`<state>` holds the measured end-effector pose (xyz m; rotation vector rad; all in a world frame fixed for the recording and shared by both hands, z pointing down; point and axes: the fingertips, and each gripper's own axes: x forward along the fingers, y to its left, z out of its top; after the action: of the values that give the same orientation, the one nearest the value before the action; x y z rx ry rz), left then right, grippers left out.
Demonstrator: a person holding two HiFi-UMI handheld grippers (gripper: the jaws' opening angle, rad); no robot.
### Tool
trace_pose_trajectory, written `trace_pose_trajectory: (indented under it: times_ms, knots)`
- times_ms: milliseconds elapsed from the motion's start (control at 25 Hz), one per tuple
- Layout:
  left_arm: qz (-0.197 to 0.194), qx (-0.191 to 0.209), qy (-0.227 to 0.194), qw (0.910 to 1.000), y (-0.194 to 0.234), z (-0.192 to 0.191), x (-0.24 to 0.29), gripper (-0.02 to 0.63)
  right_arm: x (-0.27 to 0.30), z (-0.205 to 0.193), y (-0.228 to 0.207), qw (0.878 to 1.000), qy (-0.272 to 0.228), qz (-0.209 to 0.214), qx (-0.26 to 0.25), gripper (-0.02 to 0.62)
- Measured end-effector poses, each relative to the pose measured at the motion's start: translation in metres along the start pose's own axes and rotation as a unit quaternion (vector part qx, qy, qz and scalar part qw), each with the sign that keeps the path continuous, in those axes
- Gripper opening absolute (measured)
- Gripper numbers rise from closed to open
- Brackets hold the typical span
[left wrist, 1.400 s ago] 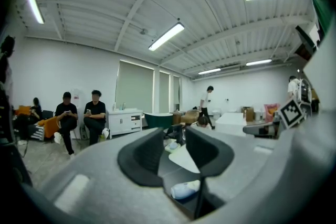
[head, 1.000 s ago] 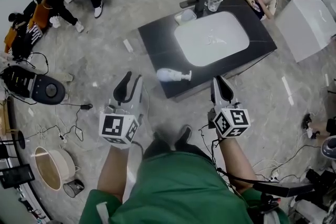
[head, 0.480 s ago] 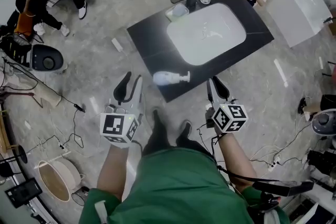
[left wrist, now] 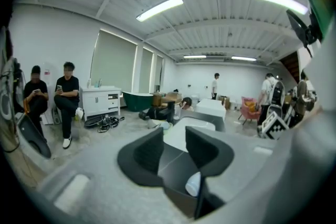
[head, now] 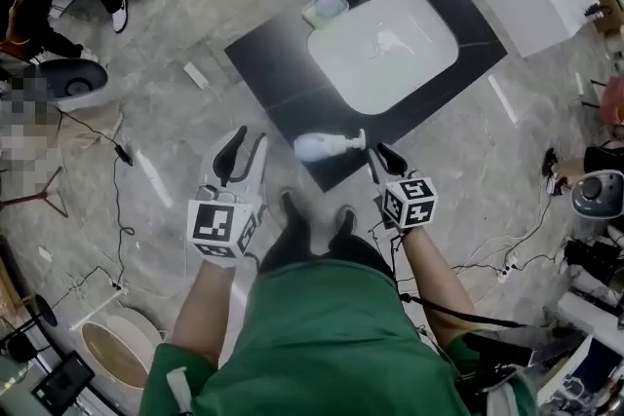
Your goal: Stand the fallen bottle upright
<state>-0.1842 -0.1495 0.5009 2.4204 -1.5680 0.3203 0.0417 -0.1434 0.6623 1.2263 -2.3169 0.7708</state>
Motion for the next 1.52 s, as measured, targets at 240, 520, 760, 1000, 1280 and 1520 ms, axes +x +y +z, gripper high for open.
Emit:
trace_pose_trajectory:
  times_ms: [240,520,760,1000,1280,1520]
  knots:
    - [-0.015,-0.003,0.019,0.9997,0.017,-0.016,0.009,0.129,0.025,-0.023,0.001,0.999,0.036,-0.020,-0.028,0.063]
    - [0.004,-0.007,0.032,0.9995,0.009,-0.022,0.019,0.129,0.044,-0.039,-0.009,0.998,0.061,-0.001,-0.033,0.064]
    - [0.012,-0.002,0.030,0.9995,-0.002,-0.014,0.018,0.129,0.048,-0.044,-0.012,0.997,0.069,0.003,-0.038,0.063]
    - [0.022,-0.008,0.029,0.9993,-0.005,-0.014,0.011,0.127,0.047,-0.041,-0.012,0.997,0.066,-0.001,-0.051,0.054]
    - [0.026,-0.011,0.024,0.9993,-0.010,-0.011,0.003,0.124,0.042,-0.035,-0.008,0.995,0.066,-0.004,-0.069,0.046]
    - [0.027,-0.012,0.017,0.9994,-0.012,-0.005,-0.001,0.121,0.033,-0.016,-0.006,0.993,0.051,-0.018,-0.105,0.043]
